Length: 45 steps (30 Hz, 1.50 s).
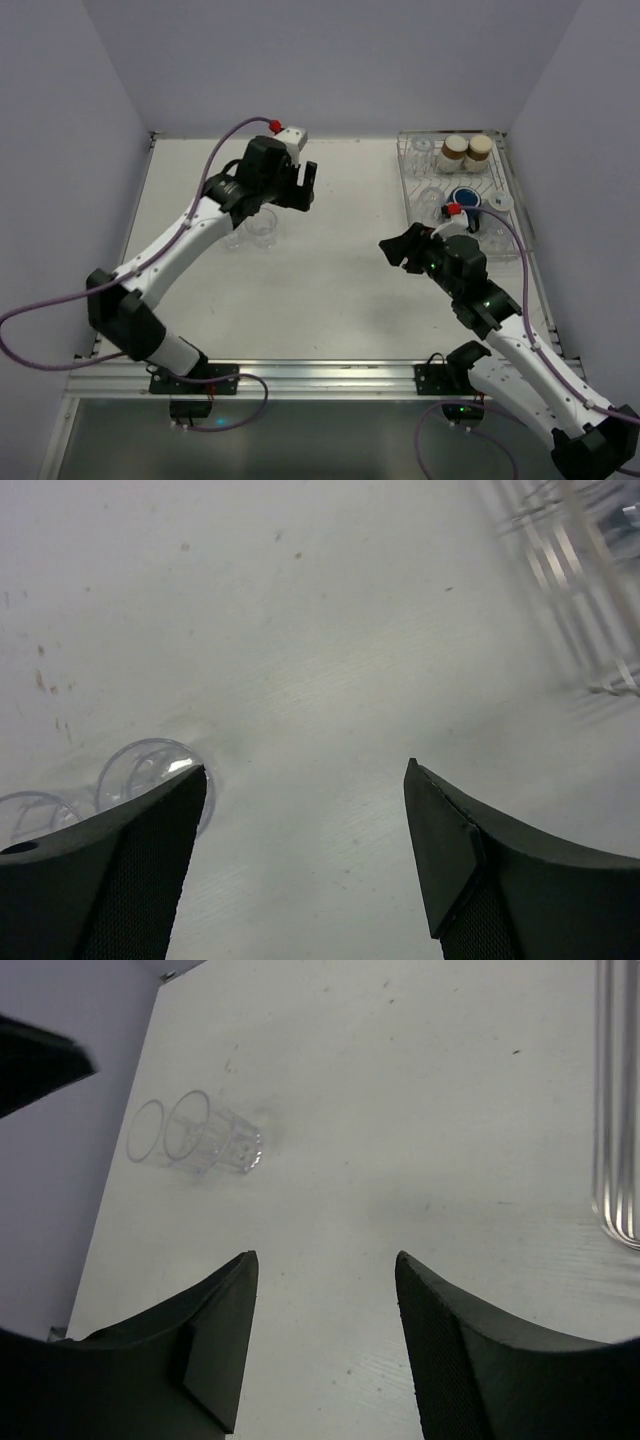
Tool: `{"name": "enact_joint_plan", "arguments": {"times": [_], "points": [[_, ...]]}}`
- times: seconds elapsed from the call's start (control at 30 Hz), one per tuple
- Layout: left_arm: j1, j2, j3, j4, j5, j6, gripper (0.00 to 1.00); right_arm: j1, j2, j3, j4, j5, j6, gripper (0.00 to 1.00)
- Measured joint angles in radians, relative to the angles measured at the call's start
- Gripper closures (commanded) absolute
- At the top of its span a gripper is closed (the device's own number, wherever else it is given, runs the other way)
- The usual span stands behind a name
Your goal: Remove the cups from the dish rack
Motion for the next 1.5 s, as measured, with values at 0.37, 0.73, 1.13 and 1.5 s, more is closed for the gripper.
{"name": "enact_joint_plan", "arguments": {"times": [0.37,0.73,1.13,1.5], "points": [[-0.116,-0.735,-0.524,0.273,0.26,0.002,0.16,-0.299,0.068,0.073,-0.142,0.278,-0.032,0.45],[-0.119,-0.931,-0.764,0.344,0.426,0.01,0.15,-0.599,0.337,0.214,-0.175,0.465,-0.131,0.3],[-0.222,-0.973,-0.764,0.336,0.303,0.012,0.13,-0.765,0.608,0.32,-0.178,0.34,-0.219,0.16],[-0.235,-0.959,-0.765,0.335,0.277,0.013,0.13,-0.779,0.708,0.357,-0.171,0.323,-0.252,0.28]]}}
